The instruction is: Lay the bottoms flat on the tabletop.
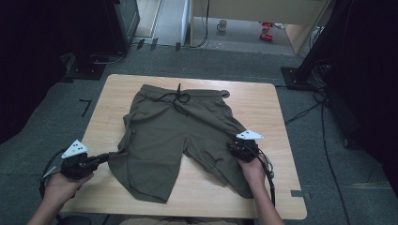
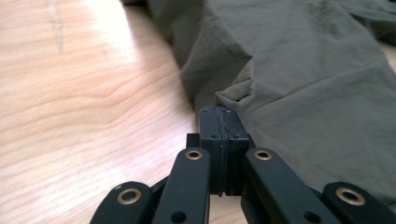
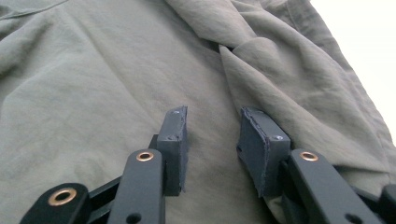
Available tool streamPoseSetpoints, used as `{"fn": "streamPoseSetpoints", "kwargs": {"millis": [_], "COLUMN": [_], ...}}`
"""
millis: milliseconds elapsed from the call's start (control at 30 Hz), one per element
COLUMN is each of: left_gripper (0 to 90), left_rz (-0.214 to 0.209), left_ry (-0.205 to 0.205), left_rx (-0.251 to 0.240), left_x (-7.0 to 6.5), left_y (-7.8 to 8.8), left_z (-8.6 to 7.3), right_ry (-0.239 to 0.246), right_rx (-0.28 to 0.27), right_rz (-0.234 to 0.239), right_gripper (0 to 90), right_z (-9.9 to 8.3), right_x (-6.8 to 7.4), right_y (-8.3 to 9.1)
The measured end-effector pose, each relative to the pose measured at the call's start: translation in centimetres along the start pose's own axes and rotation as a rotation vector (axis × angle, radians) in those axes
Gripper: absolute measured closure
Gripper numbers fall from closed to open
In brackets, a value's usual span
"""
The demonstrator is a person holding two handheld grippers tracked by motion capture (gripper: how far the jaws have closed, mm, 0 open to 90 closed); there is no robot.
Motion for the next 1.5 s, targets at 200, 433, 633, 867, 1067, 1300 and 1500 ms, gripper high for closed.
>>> {"fn": "streamPoseSetpoints", "kwargs": {"millis": [200, 433, 633, 867, 1067, 1300, 1500], "left_gripper": [90.0, 80.3, 67.9, 61.2, 59.2, 89.4, 89.9], "left_rz": [0.003, -0.051, -0.117, -0.100, -0.077, 0.002, 0.009], "left_ry": [0.017, -0.009, -0.044, -0.075, -0.078, -0.021, 0.029], "left_rx": [0.026, -0.007, -0.011, 0.016, 0.061, 0.117, 0.062], "left_x": [1.2, -0.1, -2.5, -3.1, -3.4, -1.6, 0.6], "left_y": [0.2, 0.4, 0.0, -2.0, -4.3, -5.2, -3.1], "left_z": [-0.9, -0.5, 1.1, 2.4, 3.7, 3.4, 2.9], "right_ry": [-0.005, -0.015, -0.019, -0.019, -0.021, -0.020, -0.022], "right_rx": [0.010, 0.008, 0.006, 0.004, 0.003, -0.002, 0.001], "right_rz": [-0.005, -0.018, -0.025, -0.026, -0.027, -0.028, -0.028], "right_gripper": [63.0, 62.9, 62.9, 62.8, 62.8, 62.8, 62.8], "right_z": [-0.4, -0.8, -0.8, -0.8, -0.9, -0.9, -1.0], "right_x": [-0.7, -1.0, -1.0, -1.0, -1.0, -1.0, -1.0], "right_y": [0.4, 0.7, 0.7, 0.7, 0.7, 0.7, 0.8]}}
Point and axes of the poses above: each handheld gripper's, and its own axes: y roughly backward along the jaws, z roughly out of its top, x roughly to its left, the point moved 6 cm from there along -y, roughly forward along the jaws, and after that the axes turned 15 degrees about y, right-handed, at the moved point
